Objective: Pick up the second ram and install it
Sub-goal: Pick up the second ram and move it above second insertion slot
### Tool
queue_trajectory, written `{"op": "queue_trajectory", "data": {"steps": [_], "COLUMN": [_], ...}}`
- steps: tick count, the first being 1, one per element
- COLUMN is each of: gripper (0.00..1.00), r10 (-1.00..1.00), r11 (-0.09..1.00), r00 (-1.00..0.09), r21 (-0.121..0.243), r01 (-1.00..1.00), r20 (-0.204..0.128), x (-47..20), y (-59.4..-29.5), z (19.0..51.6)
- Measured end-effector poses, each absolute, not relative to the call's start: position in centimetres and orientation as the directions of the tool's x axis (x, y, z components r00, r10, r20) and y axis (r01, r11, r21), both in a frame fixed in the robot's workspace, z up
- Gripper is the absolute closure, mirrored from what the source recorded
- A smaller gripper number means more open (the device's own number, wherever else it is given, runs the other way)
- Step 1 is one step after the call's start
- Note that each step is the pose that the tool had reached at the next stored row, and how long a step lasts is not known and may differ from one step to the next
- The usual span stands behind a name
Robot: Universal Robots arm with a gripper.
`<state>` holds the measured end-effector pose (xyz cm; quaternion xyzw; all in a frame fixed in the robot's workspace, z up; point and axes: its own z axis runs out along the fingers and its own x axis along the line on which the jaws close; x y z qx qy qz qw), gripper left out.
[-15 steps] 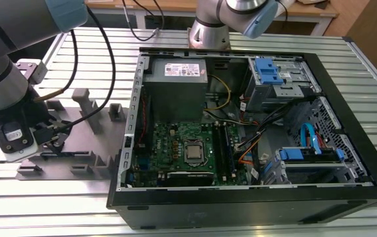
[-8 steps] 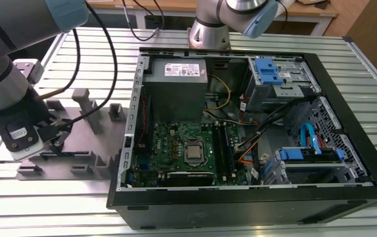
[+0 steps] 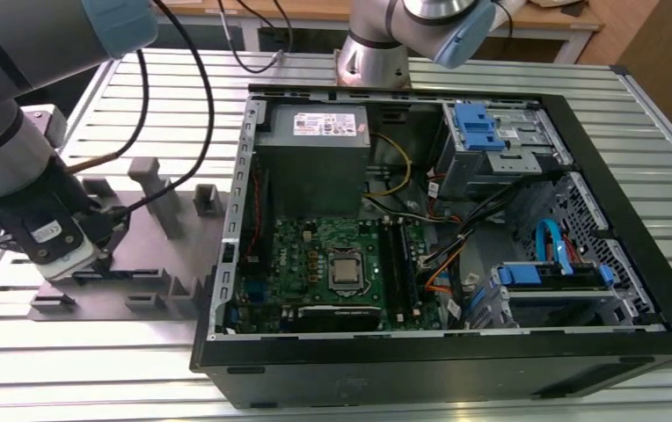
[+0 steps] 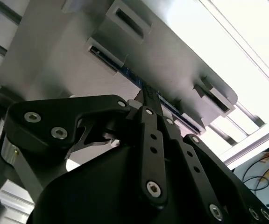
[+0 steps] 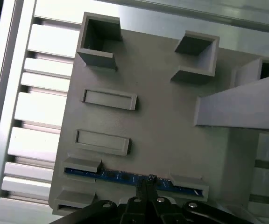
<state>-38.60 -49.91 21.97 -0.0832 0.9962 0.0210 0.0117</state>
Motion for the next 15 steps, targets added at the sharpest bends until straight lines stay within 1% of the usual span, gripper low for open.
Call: {"op": "queue_trajectory", "data": {"steps": [15], "gripper": [0.93], "r10": [-0.411], "r11": [0.91], "r00": [-0.911], "r21": [0.04], "r01": [-0.412], "r20": [-0.027], "x": [-38.6], "y": [-49.91], "z": [21.95]}}
